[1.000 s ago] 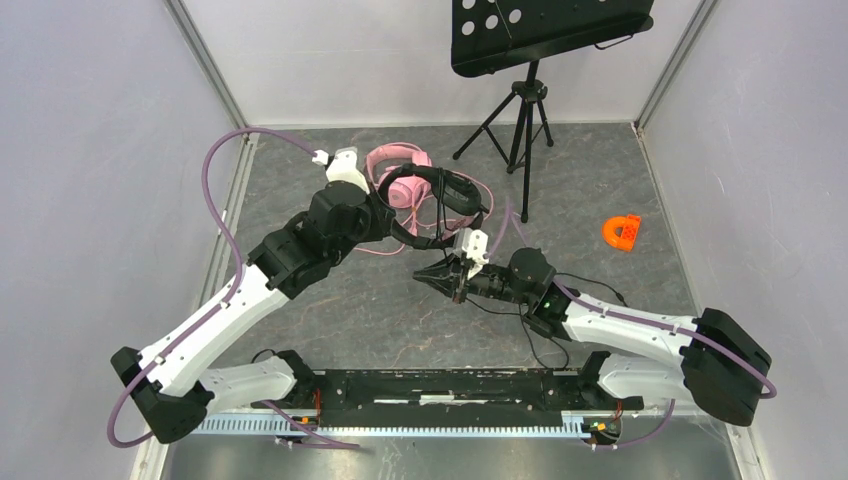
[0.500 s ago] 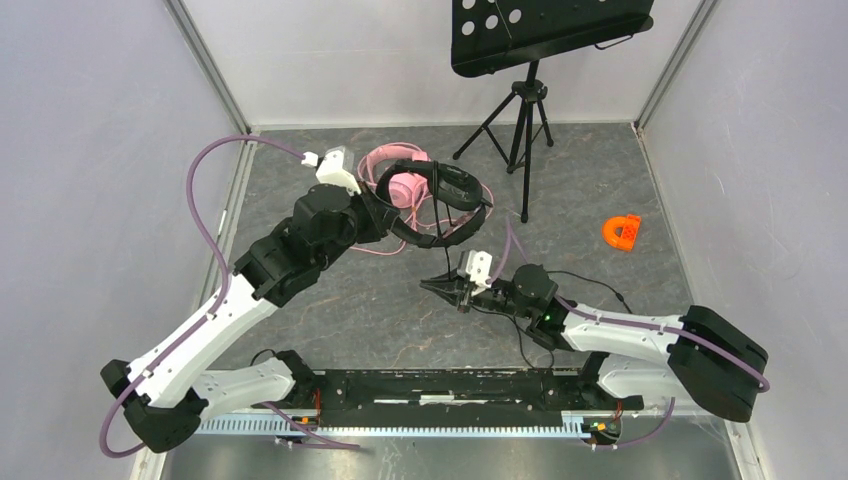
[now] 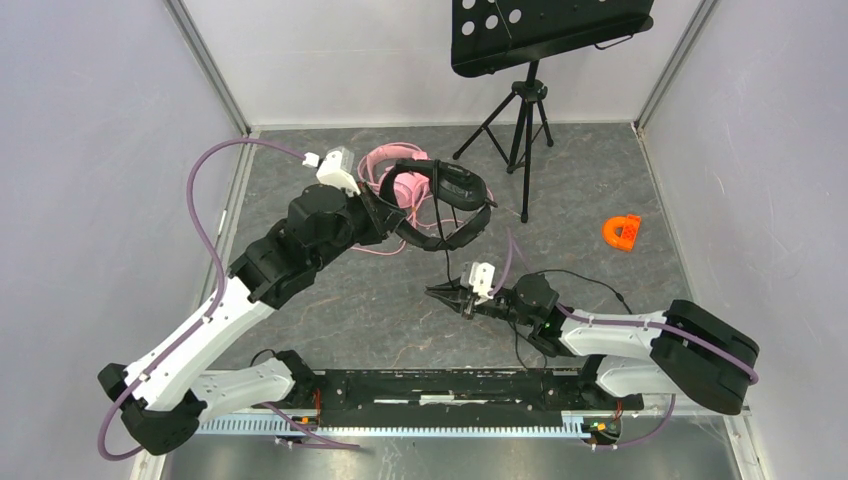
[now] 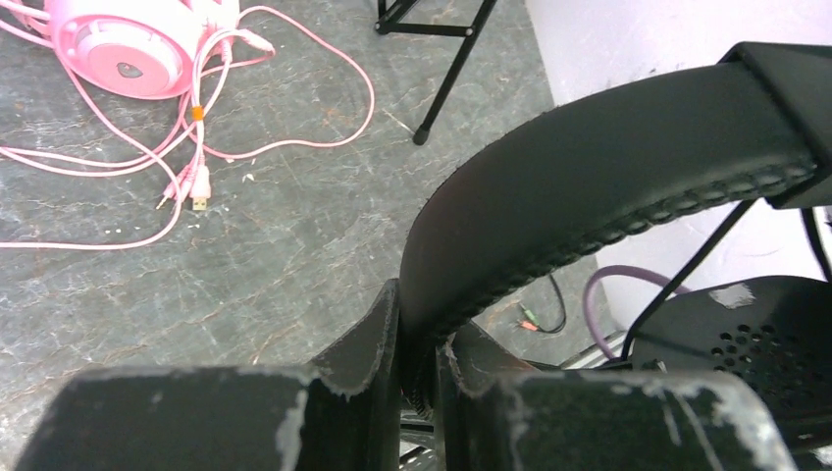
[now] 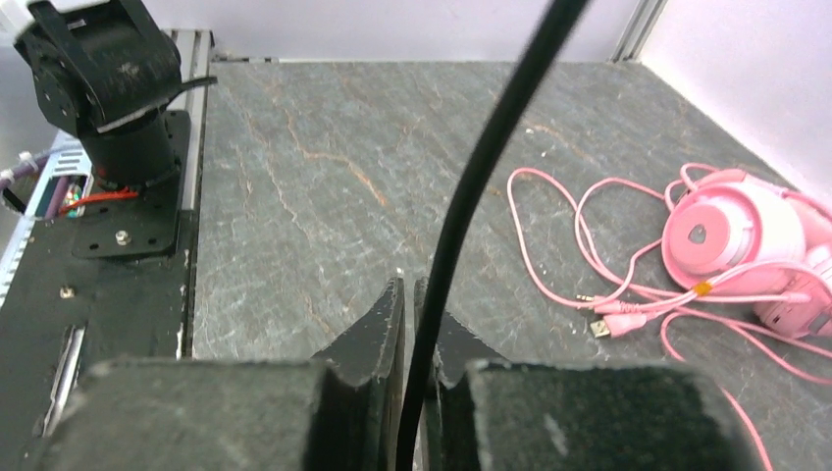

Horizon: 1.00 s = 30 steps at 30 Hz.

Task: Wrap the headphones
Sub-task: Wrap the headphones cable around the headphones.

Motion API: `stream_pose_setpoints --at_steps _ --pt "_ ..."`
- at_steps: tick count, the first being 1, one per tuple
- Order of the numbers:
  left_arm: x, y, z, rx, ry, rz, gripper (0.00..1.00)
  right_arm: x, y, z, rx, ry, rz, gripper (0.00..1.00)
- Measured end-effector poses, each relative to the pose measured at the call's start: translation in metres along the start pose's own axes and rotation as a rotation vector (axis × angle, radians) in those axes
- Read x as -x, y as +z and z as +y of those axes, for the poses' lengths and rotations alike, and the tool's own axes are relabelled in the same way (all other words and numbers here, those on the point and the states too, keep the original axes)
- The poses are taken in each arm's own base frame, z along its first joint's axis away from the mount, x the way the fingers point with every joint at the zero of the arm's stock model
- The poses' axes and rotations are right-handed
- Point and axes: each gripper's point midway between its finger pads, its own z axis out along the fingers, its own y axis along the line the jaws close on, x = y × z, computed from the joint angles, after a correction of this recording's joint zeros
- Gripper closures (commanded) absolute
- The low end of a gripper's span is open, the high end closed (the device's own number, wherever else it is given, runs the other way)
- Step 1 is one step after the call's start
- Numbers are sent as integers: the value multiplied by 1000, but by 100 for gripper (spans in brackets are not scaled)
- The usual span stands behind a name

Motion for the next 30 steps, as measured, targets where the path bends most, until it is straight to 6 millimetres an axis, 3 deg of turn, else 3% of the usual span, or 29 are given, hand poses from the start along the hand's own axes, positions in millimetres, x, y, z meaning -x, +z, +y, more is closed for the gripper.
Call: stream_pose_setpoints --at_steps 5,11,18,23,27,30 --pt "9 -8 -9 -39 -29 -29 98 -17 -3 3 8 -1 45 98" --pt "13 -13 -11 -43 -30 -33 98 -22 -4 4 10 -11 56 94" --pt "29 -26 -30 -96 -34 -46 98 -38 -12 5 6 -25 93 100" --pt "24 -33 -34 -118 -9 -2 98 -34 -12 0 -19 -48 73 99" --pt "19 -34 -29 -104 6 22 98 -42 -17 -5 -39 -42 84 91" --pt "18 -39 -32 -121 8 32 98 -56 -24 -7 -52 -26 119 100"
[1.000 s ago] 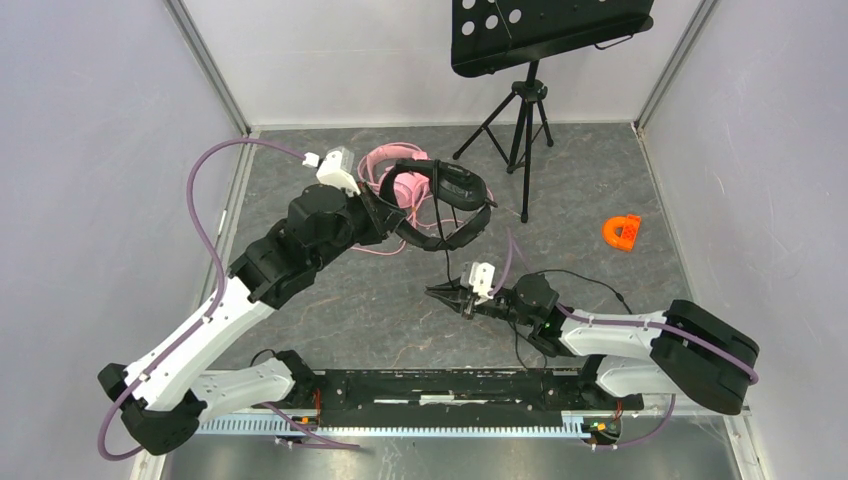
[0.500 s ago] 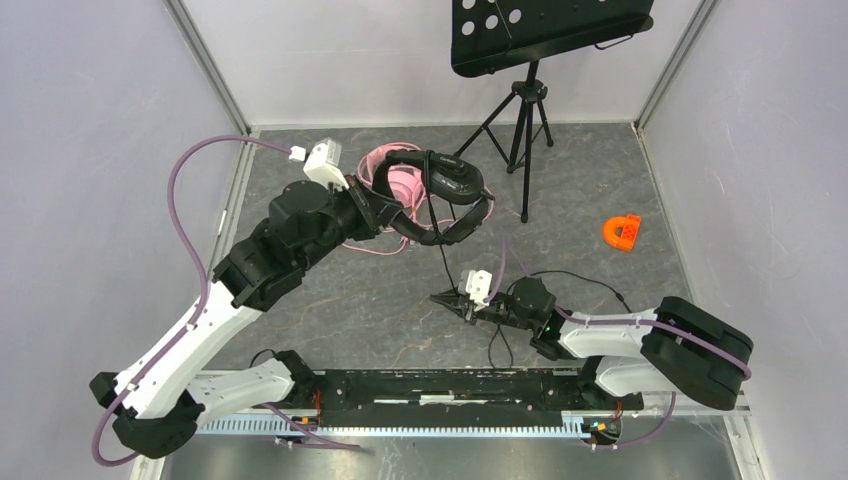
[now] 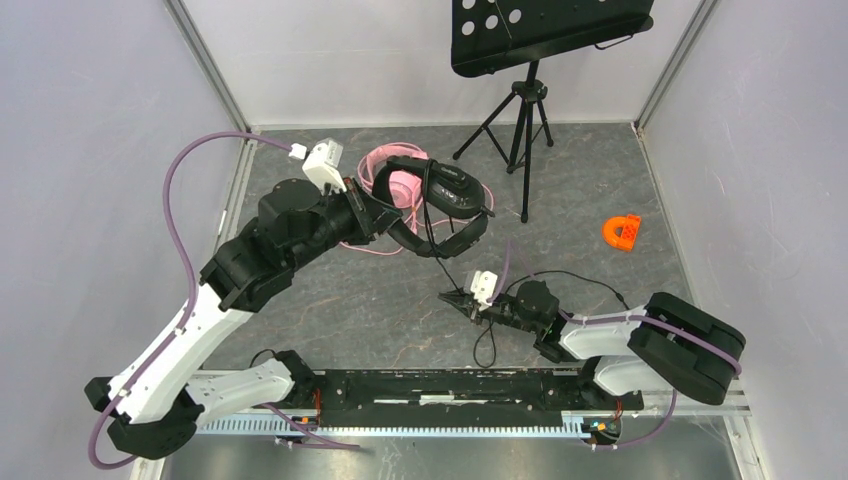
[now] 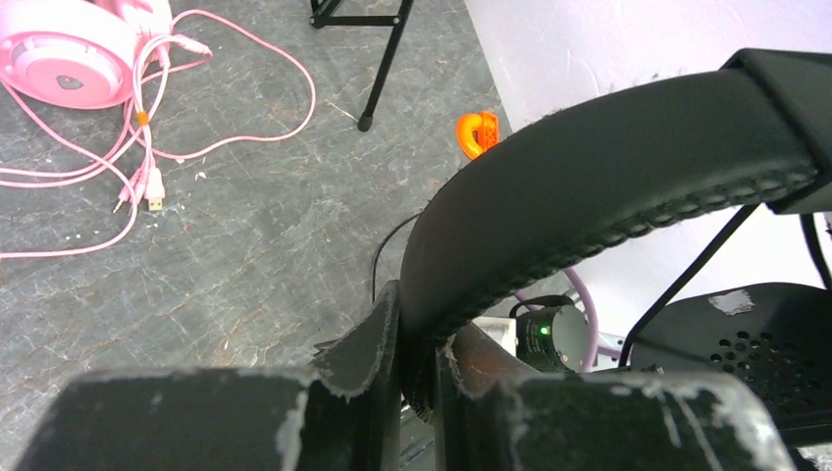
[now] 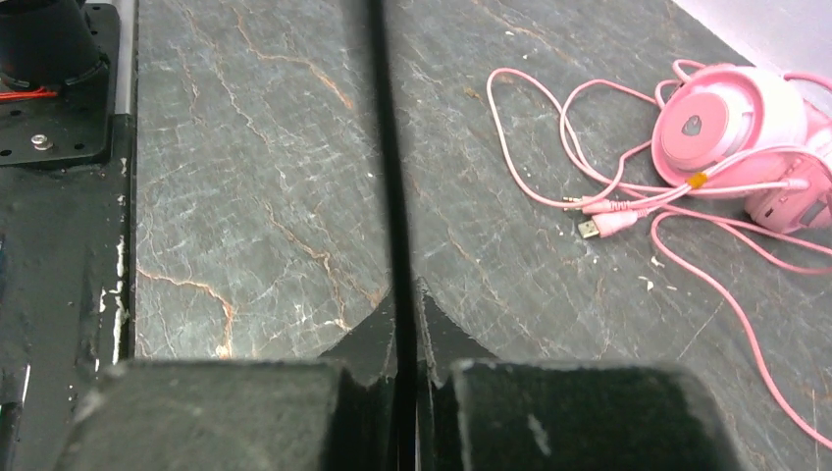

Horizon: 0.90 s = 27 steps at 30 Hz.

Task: Wrap the headphones
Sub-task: Wrap the headphones cable around the headphones.

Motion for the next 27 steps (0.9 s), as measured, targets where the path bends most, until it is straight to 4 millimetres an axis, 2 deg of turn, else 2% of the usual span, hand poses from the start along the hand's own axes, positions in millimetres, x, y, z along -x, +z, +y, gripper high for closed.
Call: stream_pose_setpoints --at_steps 3,7,13,20,27 --pt "1 -6 -5 -25 24 9 98 -6 -4 -3 -13 12 15 100" --pt "0 -15 -5 -30 99 37 98 1 -8 -13 -38 15 -10 100" --pt "-3 -26 1 -26 215 74 98 12 -25 -39 -135 23 -53 100" --pt "-29 -30 -4 -141 406 217 98 25 -37 -64 -225 46 -91 100" --pt "-47 -27 3 -244 659 291 98 43 -33 -78 -235 67 -69 97"
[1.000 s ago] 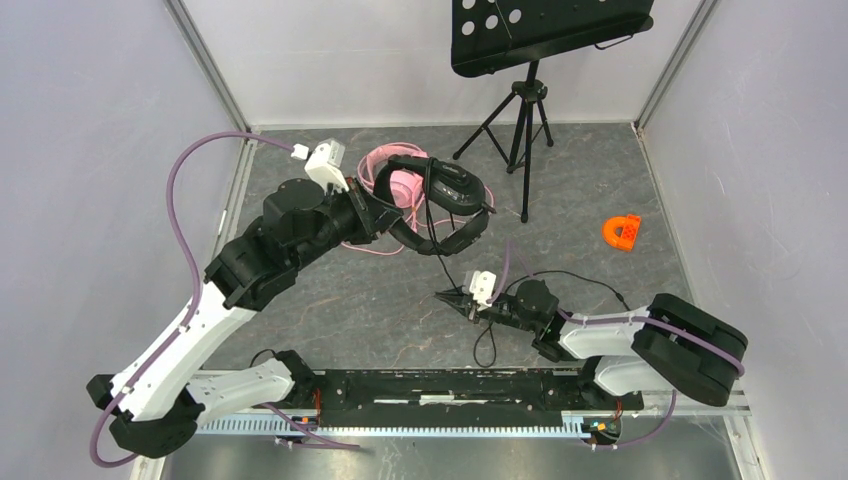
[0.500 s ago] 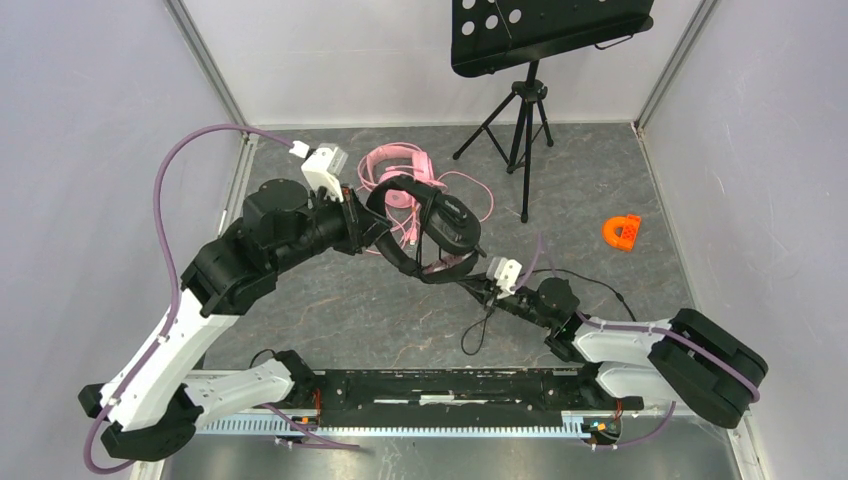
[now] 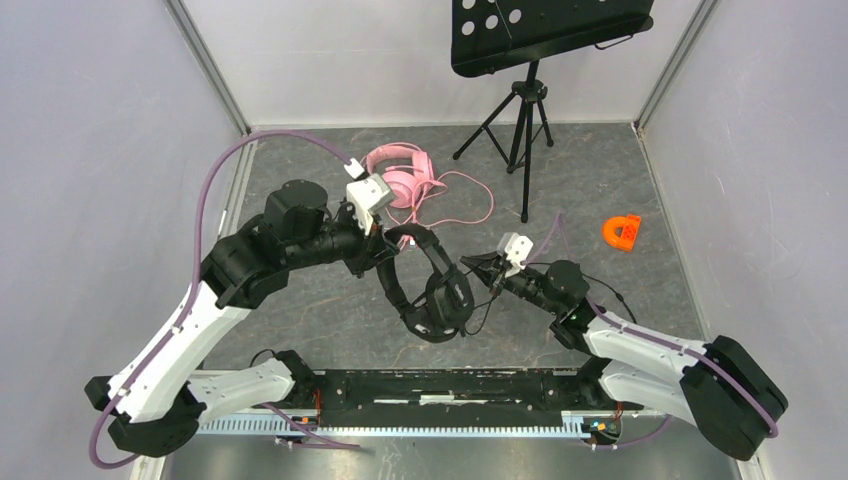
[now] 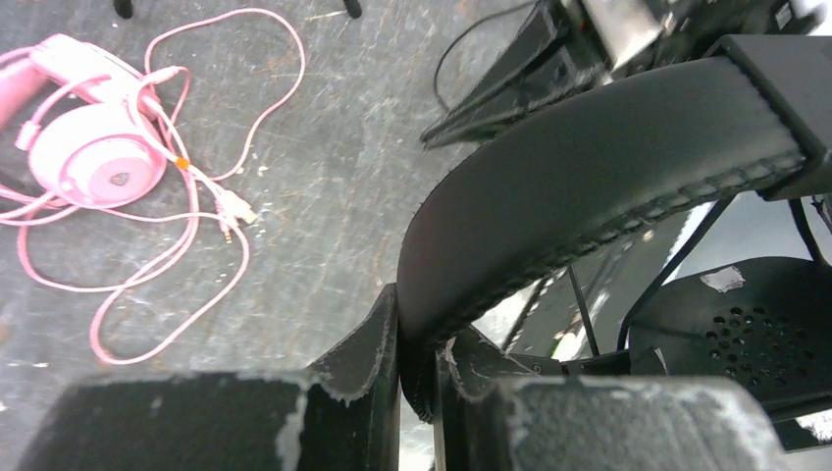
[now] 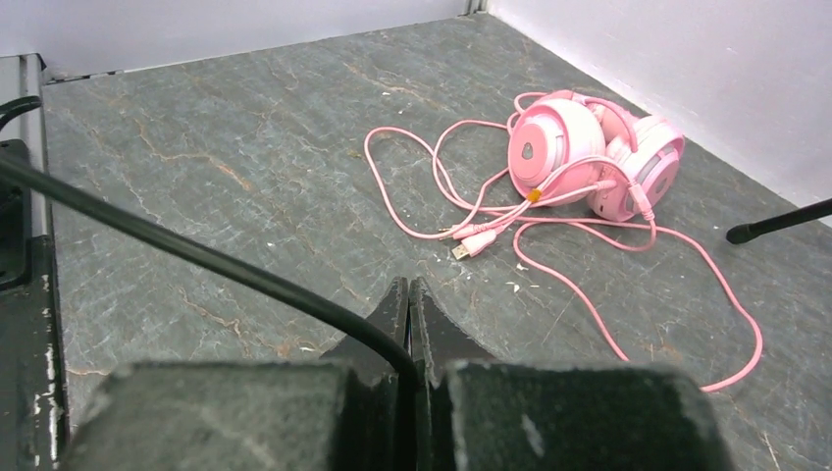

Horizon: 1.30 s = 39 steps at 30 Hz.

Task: Wrap the headphones
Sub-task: Wrap the headphones cable around the headphones.

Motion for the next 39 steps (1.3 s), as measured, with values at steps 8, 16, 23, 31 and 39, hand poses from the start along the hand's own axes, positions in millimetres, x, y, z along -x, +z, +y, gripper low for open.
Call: stream_pose_setpoints --at_steps 8,16,23,31,39 --pt "-55 25 20 -24 290 100 98 -9 -3 22 131 153 138 98" --pt "-76 43 56 79 492 187 98 -8 -30 65 297 355 223 95" --pt "-70 48 70 127 591 196 98 23 -41 87 420 450 144 93" --pt "-69 57 73 109 692 215 98 26 -47 106 521 582 148 91" --pt "-76 62 76 85 796 239 98 46 -46 108 564 606 79 93"
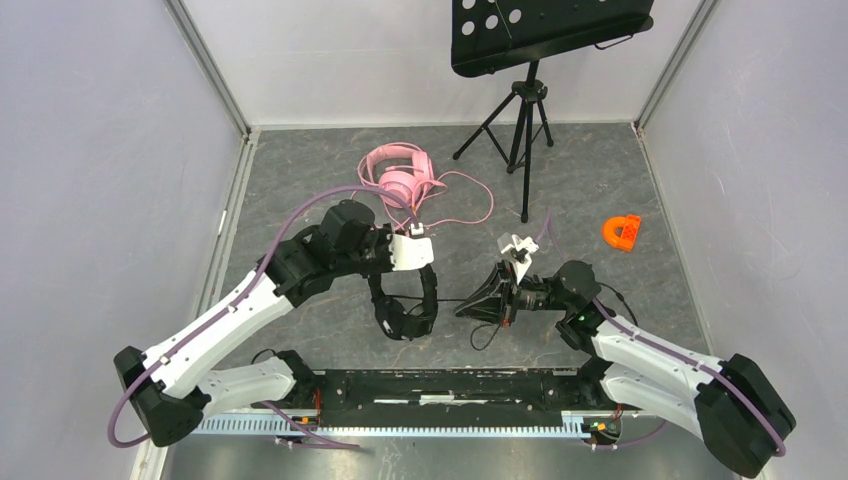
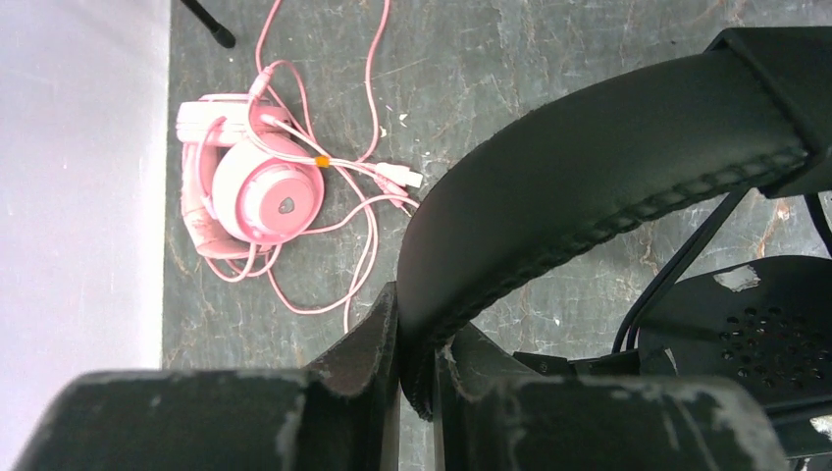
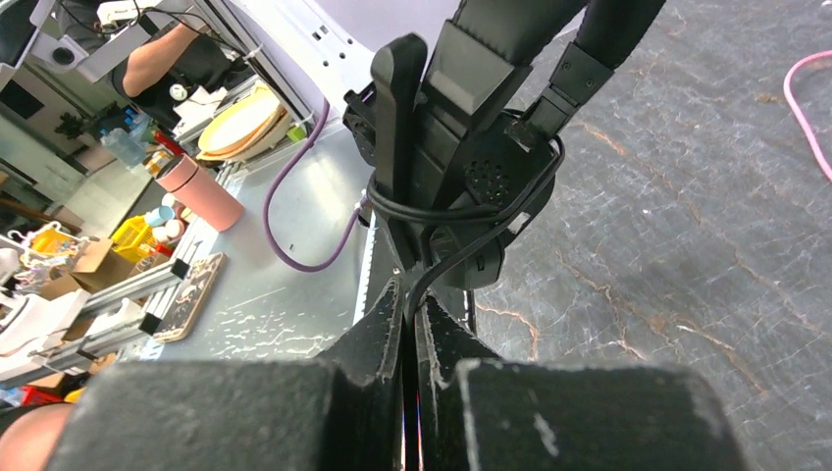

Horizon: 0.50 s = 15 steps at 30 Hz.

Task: Wrap the headphones
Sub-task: Wrap the headphones cable around the headphones.

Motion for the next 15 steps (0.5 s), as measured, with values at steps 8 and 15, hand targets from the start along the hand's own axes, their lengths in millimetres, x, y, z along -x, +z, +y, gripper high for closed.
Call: stream_pose_setpoints --at_steps 8,15 --pt "-6 13 -3 -7 10 17 98 -2 2 -1 2 71 4 90" --pt "-4 17 7 37 13 20 98 6 3 8 43 125 -43 83"
